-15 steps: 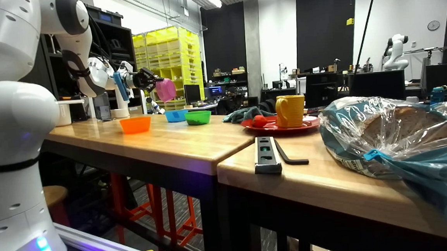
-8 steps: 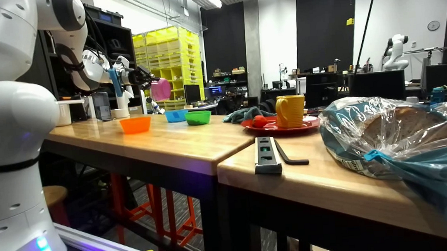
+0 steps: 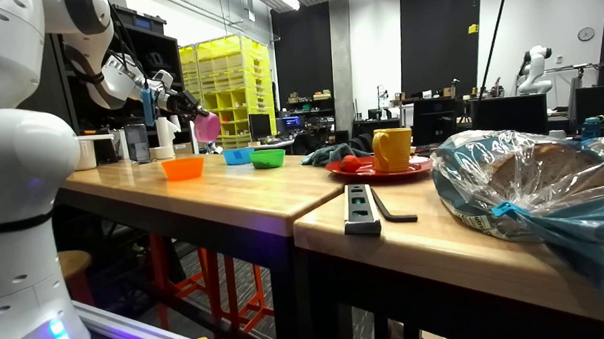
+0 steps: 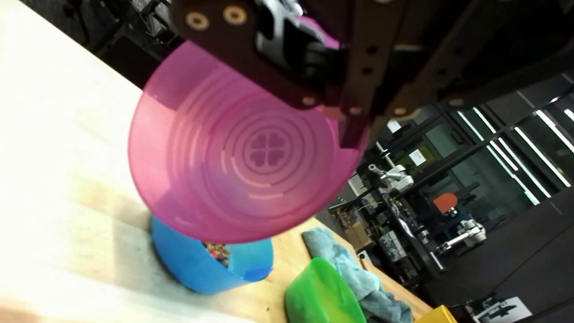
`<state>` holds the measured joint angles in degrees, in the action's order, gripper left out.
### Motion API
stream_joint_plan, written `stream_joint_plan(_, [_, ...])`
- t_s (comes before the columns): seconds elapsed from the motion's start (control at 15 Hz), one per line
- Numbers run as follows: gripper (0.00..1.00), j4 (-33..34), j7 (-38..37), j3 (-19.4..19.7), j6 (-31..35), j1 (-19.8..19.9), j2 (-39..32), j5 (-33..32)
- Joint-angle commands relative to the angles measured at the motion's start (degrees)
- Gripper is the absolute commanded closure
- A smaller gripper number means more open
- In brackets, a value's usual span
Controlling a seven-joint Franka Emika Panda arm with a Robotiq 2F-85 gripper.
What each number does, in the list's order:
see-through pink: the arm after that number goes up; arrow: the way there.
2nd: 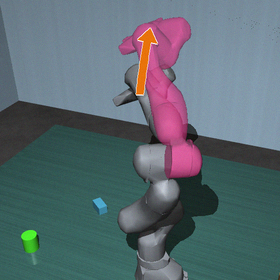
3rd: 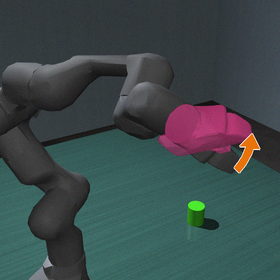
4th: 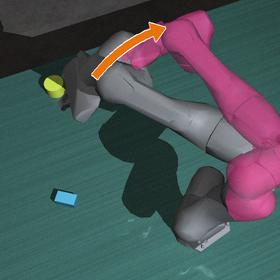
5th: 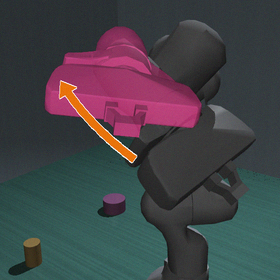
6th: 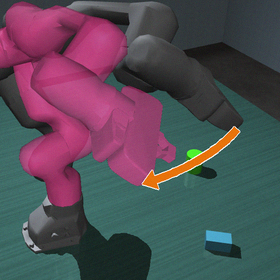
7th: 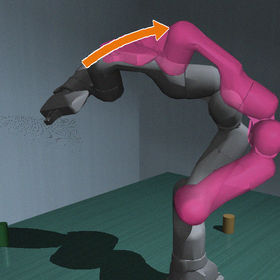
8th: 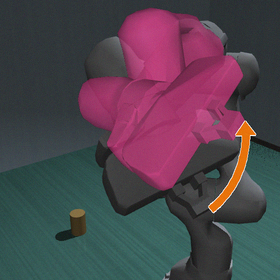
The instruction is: Pour the contents in the purple bowl into the blue bowl.
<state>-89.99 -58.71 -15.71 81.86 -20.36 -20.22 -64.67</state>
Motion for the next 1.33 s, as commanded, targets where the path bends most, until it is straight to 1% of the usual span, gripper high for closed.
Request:
stream_joint_plan(0.0, [0.99,0.1,2.5,0.0,3.8,1.1,2.5,7.5])
stream_joint_plan(0.4, [0.99,0.8,7.2,1.2,9.9,3.2,4.4,23.4])
stream_joint_plan(0.93, [0.99,-0.6,14.9,4.5,18.2,6.3,6.8,45.4])
stream_joint_plan(1.27, [0.99,-1.2,19.3,6.4,22.1,7.7,6.7,54.8])
